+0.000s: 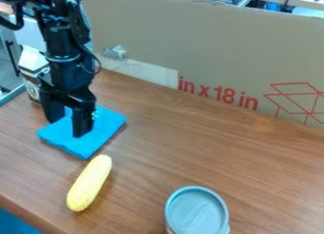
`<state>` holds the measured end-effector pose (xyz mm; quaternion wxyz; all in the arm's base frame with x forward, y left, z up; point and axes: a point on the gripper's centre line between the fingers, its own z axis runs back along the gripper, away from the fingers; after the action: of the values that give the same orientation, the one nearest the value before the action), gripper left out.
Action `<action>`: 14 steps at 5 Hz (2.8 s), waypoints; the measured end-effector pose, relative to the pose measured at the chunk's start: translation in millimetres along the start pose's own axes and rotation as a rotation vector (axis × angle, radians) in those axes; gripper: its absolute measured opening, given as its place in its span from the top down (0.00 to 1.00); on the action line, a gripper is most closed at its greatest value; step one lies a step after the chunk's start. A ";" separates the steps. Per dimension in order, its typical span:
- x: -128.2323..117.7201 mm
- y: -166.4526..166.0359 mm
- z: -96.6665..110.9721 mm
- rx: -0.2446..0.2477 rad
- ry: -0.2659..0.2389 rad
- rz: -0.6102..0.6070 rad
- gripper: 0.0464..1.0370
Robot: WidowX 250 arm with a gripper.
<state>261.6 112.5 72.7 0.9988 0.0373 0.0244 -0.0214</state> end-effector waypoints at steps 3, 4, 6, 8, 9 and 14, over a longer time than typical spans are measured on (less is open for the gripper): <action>21.1 30.3 -29.3 0.021 -0.047 0.018 0.04; 33.5 30.6 -44.3 -0.011 -0.039 0.003 0.04; 28.7 30.7 -51.5 -0.040 -0.004 -0.001 0.04; -27.4 29.6 -56.0 -0.079 0.191 0.037 0.04; -53.5 25.3 -57.0 -0.085 0.257 0.062 0.04; -64.0 43.7 24.2 -0.037 -0.007 0.102 0.04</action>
<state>200.8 156.8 103.3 0.9992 0.0198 0.0196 0.0301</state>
